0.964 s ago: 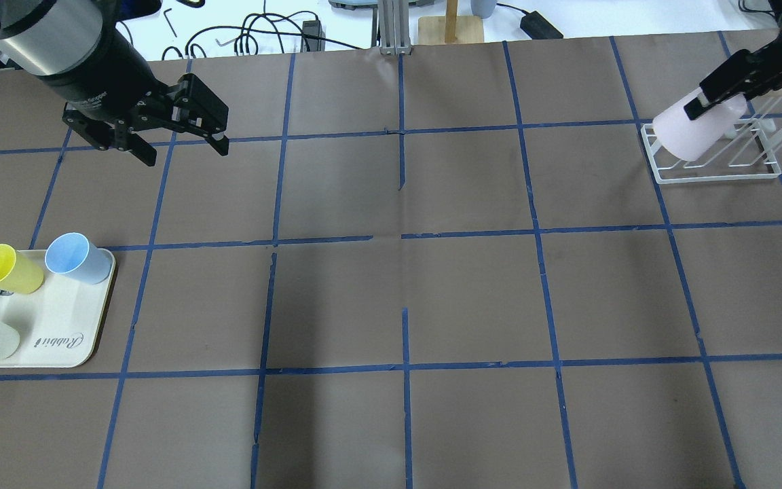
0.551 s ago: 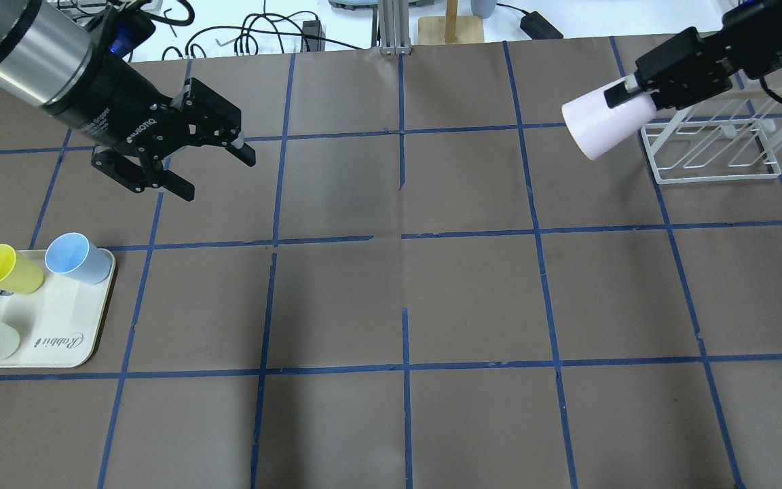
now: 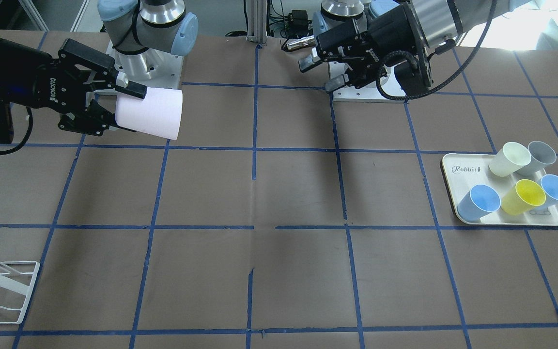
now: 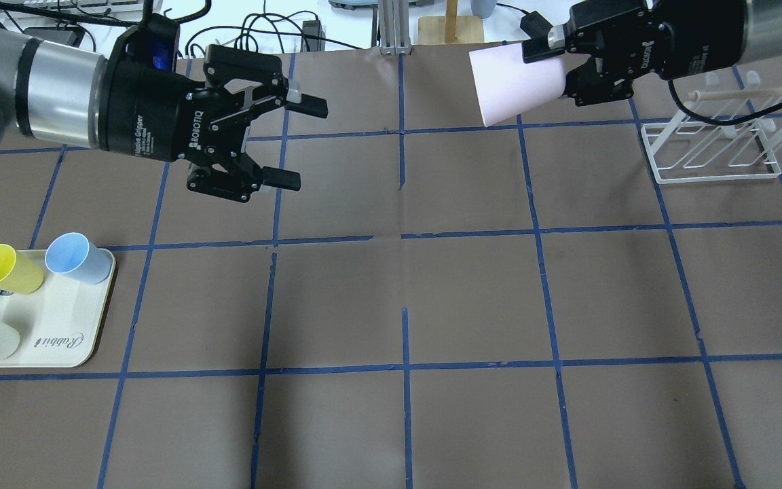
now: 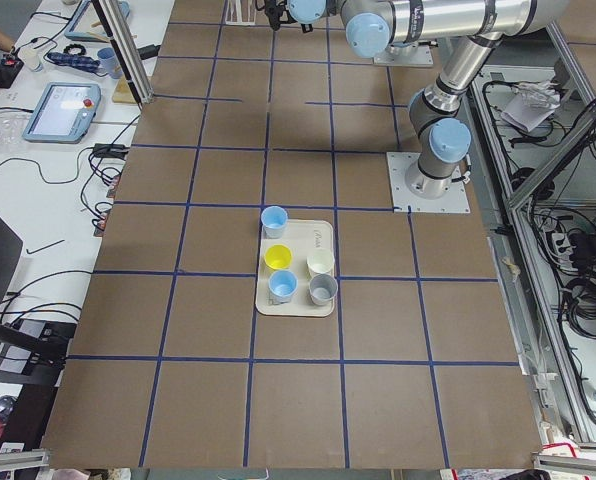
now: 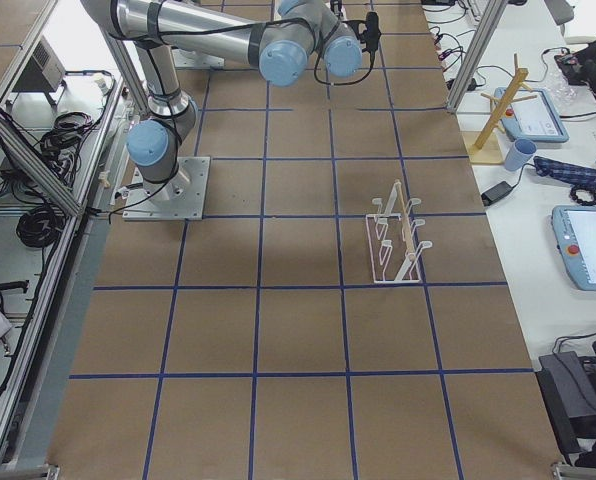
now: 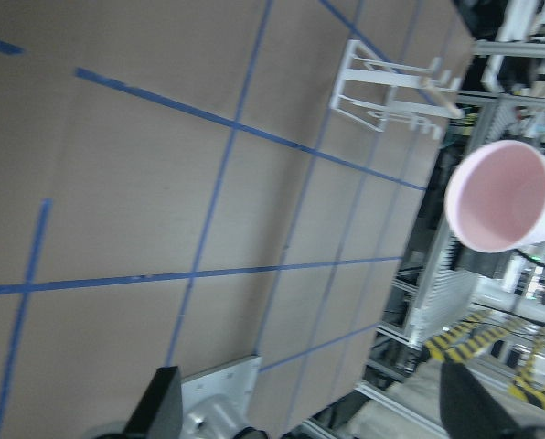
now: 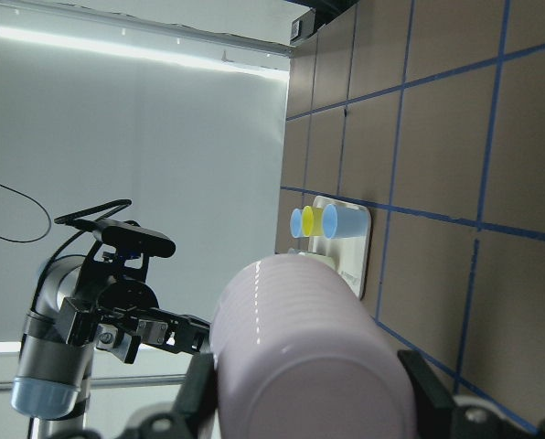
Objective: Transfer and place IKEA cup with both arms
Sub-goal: 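Carry the pink cup toward the center while the left arm reaches toward it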
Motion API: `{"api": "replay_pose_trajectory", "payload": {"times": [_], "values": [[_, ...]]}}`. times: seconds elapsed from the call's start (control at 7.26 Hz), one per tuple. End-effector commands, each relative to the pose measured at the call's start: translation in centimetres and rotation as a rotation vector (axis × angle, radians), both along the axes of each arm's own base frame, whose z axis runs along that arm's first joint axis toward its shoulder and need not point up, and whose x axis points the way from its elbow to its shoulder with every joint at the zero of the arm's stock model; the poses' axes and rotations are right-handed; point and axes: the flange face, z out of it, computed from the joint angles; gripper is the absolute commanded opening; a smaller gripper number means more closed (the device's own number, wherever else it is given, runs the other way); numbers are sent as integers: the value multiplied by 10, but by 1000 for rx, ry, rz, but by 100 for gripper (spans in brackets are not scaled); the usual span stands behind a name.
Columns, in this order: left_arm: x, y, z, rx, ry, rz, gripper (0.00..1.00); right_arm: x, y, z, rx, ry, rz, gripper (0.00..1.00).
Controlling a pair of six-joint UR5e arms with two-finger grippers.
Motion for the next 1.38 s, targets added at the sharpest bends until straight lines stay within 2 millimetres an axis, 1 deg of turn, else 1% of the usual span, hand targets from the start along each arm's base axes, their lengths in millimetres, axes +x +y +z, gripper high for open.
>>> {"api": "replay_pose_trajectory", "payload": {"times": [0.0,0.14,0.28,0.41,0.55,0.69,0.83,0.96,1.24], "values": [[-6,-9,6,-82,251,48,100,9,17,-24,93,-99,-33,19],[-9,-14,0,-132,294,45,100,12,23,-22,156,-133,-57,19],[-22,-11,-13,-155,313,15,100,13,26,-19,153,-133,-56,19],[-28,-8,-12,-263,268,-23,100,28,32,-12,141,-131,-32,19],[-28,-10,-10,-391,133,-51,100,49,35,-10,141,-150,-22,19],[-36,-7,-5,-473,101,-78,100,59,37,-11,152,-153,-7,19],[-47,-1,2,-543,90,-106,100,61,39,-9,163,-153,-6,19],[-52,3,5,-567,74,-120,100,62,43,-7,179,-157,-7,19],[-55,3,1,-558,89,-124,100,62,45,-7,197,-160,-8,19]]}}
